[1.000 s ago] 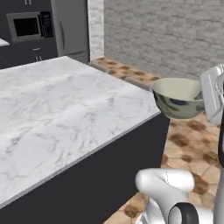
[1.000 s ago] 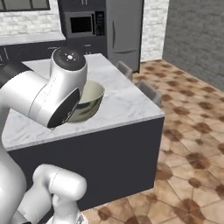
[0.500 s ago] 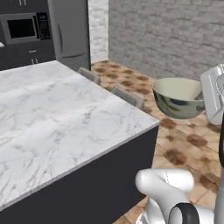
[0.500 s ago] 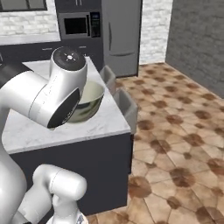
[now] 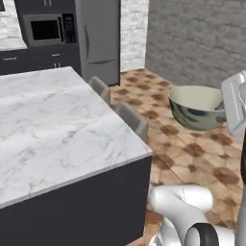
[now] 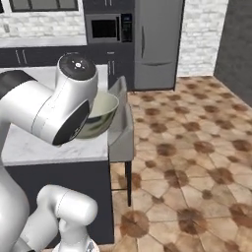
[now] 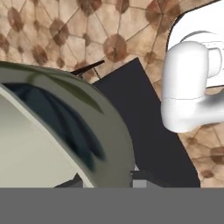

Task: Pick up the bowls from the cabinet and place each bowl in front of a stool on the dining counter.

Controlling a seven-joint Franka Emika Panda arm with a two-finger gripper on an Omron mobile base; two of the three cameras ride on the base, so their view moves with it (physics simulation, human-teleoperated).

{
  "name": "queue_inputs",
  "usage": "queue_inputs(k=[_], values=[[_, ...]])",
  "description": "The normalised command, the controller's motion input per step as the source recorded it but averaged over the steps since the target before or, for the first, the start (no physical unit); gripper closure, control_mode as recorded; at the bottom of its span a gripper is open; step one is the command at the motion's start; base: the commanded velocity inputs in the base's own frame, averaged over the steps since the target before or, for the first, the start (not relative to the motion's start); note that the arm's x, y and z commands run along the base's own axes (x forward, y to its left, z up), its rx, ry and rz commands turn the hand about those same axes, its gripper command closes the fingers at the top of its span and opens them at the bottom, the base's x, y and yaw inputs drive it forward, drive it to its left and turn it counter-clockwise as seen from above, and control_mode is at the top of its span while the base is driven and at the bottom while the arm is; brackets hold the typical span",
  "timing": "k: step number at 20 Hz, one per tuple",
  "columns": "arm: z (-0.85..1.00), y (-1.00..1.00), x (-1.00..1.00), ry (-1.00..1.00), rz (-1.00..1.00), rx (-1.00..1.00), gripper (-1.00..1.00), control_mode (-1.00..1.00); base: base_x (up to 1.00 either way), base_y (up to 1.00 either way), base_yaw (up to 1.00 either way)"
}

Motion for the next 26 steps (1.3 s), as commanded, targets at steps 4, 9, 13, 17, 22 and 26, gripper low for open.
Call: queue_inputs(k=[4, 9, 13, 17, 22, 26], values=[[0.0, 0.0, 0.0, 0.0, 0.0, 0.0, 1.0, 1.0, 0.0, -1.0, 0.61], [0.0, 0.0, 0.0, 0.0, 0.0, 0.0, 1.0, 1.0, -0.01, -1.0, 0.63], [0.0, 0.0, 0.0, 0.0, 0.0, 0.0, 1.0, 1.0, -0.02, -0.99, 0.68], [0.0, 0.0, 0.0, 0.0, 0.0, 0.0, 1.0, 1.0, 0.0, -1.0, 0.64], [0.0, 0.0, 0.0, 0.0, 0.0, 0.0, 1.0, 1.0, 0.0, -1.0, 0.6], [0.0, 0.0, 0.0, 0.0, 0.0, 0.0, 1.0, 1.0, 0.0, -1.0, 0.6]])
